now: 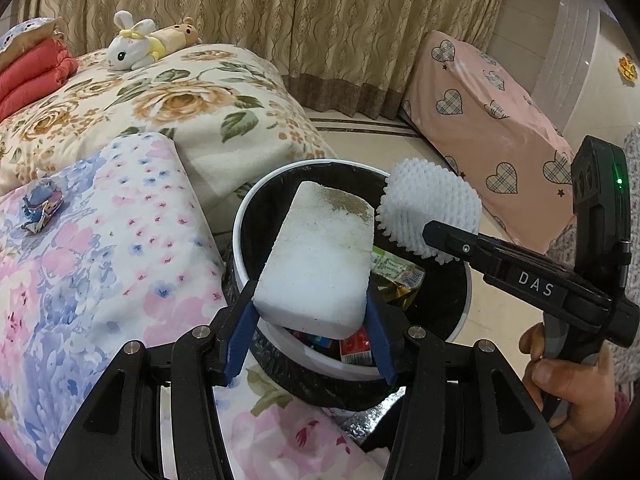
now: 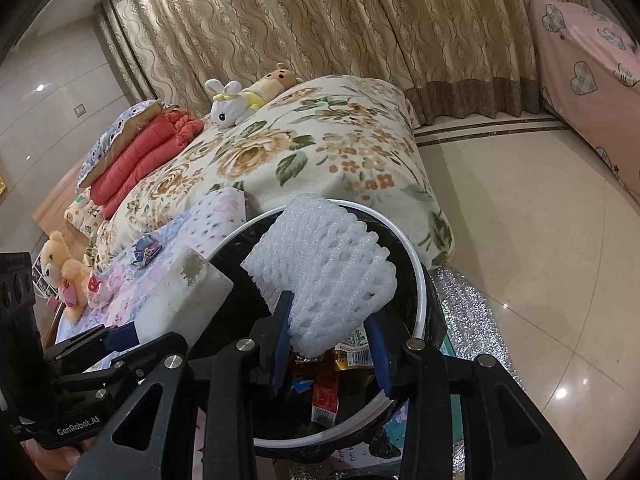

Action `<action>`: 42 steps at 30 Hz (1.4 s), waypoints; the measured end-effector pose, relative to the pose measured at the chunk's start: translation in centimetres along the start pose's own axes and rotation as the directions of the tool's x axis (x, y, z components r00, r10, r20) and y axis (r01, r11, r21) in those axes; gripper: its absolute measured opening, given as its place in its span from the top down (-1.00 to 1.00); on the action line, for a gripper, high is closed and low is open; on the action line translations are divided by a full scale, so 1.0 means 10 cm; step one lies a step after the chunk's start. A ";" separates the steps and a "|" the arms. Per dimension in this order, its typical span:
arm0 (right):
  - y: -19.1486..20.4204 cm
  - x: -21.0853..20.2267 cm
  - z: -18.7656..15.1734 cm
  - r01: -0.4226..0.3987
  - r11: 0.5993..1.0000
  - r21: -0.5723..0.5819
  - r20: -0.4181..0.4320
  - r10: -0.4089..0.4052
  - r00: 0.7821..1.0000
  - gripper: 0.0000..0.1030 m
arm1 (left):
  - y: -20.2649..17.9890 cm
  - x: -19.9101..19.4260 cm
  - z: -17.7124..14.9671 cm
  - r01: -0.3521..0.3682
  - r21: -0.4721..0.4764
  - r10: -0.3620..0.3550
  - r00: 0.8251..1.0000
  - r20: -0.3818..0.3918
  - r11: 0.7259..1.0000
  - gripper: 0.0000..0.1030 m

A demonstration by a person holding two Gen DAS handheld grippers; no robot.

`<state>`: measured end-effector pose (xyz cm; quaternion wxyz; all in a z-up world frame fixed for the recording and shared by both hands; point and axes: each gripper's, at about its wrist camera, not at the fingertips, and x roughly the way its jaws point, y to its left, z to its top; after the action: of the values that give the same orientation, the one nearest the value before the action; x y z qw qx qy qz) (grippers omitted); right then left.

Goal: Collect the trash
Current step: 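Open both tools to drop the foam block and mesh net into the bin, then move both open tools back over the bed toward the two remaining wrappers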

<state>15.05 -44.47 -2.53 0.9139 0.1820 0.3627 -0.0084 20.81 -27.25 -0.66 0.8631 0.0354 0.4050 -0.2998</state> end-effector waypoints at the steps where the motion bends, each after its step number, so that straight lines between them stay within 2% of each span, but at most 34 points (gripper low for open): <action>1: 0.00 0.01 0.00 0.001 1.000 0.000 -0.001 -0.001 1.000 0.20 | 0.00 0.01 0.00 0.002 -0.002 -0.002 1.000 -0.001 1.000 0.00; 3: 0.00 0.03 0.01 0.005 1.000 0.004 -0.004 -0.005 1.000 0.08 | 0.00 0.02 0.01 0.007 -0.005 -0.007 1.000 -0.004 1.000 -0.04; 7: -0.04 0.02 -0.01 0.006 1.000 0.027 -0.001 -0.006 1.000 -0.31 | 0.02 0.03 -0.01 0.018 -0.013 -0.018 1.000 -0.011 1.000 -0.13; 10: -0.04 -0.01 -0.01 0.003 0.999 0.036 0.006 -0.003 1.000 -0.37 | 0.03 0.02 -0.02 0.021 -0.026 -0.021 1.000 -0.011 0.999 -0.27; 13: -0.03 -0.04 -0.01 0.004 0.999 0.040 0.018 -0.004 1.000 -0.47 | 0.05 0.01 -0.05 0.024 -0.036 -0.024 1.000 -0.010 0.999 -0.29; 19: 0.04 -0.08 -0.03 -0.010 0.999 0.052 0.032 0.008 0.999 -0.53 | 0.19 -0.08 -0.18 0.011 -0.075 -0.012 1.000 -0.008 0.997 -0.33; 28: 0.38 -0.10 -0.09 -0.057 0.998 0.023 0.069 0.055 0.996 -0.67 | 0.63 -0.31 -0.45 -0.031 -0.180 0.034 0.999 0.012 0.983 -0.34; 42: 1.15 0.13 -0.27 -0.151 0.984 -0.090 0.019 0.153 0.988 -0.72 | 1.42 -0.74 -0.85 -0.130 -0.333 0.151 0.988 0.038 0.934 -0.37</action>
<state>15.87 -32.69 -1.45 0.9236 0.1684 0.3360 0.0751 19.15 -9.44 -3.65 0.8882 -0.0899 0.4185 -0.1666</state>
